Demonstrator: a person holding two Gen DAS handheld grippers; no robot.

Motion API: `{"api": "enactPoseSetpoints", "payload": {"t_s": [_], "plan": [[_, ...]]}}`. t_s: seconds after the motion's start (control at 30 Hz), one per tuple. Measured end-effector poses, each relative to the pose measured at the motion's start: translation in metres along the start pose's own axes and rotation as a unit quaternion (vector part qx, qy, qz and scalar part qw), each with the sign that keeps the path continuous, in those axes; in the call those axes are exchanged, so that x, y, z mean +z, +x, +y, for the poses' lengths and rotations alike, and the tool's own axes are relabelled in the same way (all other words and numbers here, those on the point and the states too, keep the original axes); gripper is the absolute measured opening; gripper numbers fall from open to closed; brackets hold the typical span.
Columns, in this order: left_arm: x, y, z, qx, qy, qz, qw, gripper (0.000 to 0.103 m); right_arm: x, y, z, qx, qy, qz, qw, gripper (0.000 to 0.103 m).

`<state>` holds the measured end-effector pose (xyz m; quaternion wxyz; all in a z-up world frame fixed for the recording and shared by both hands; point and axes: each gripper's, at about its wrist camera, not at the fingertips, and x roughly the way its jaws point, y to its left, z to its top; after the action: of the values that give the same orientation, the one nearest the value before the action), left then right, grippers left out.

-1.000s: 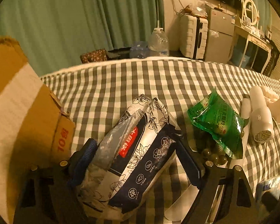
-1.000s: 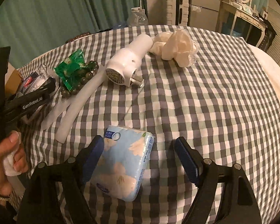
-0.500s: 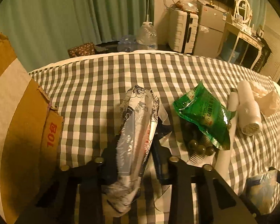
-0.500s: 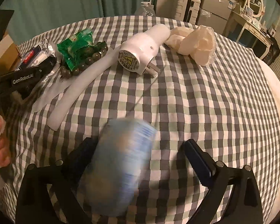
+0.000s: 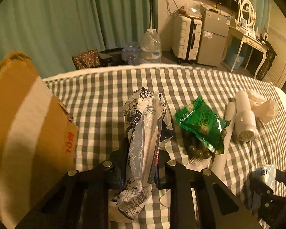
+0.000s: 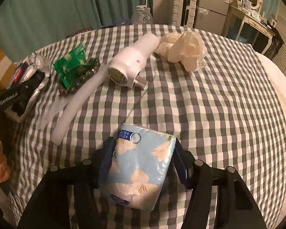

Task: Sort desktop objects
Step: 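Grasp the patterned wipe pack with left tool while right grasps the blue tissue pack, then lift and carry the wipe pack with left tool while right carries tissue pack toward box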

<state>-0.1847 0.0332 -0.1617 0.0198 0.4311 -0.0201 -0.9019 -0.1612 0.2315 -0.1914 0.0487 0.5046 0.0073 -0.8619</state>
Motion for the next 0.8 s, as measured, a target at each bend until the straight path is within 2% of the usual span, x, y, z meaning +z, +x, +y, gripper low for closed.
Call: {"api": "enactPoseSetpoints", "payload": {"t_s": [0.3, 0.53, 0.8], "plan": [[0.009, -0.03, -0.002, 0.005, 0.001, -0.031, 0.9995, 0.021, 0.011, -0.022, -0.012, 0.0, 0.01, -0.034, 0.999, 0.058], [0.019, -0.065, -0.009, 0.015, 0.001, -0.075, 0.997, 0.021, 0.024, -0.051, -0.016, 0.002, 0.01, -0.077, 0.997, 0.058], [0.014, -0.098, -0.008, 0.014, -0.001, -0.105, 0.9944, 0.021, 0.029, -0.087, -0.018, 0.002, 0.015, -0.122, 0.992, 0.058]]}}
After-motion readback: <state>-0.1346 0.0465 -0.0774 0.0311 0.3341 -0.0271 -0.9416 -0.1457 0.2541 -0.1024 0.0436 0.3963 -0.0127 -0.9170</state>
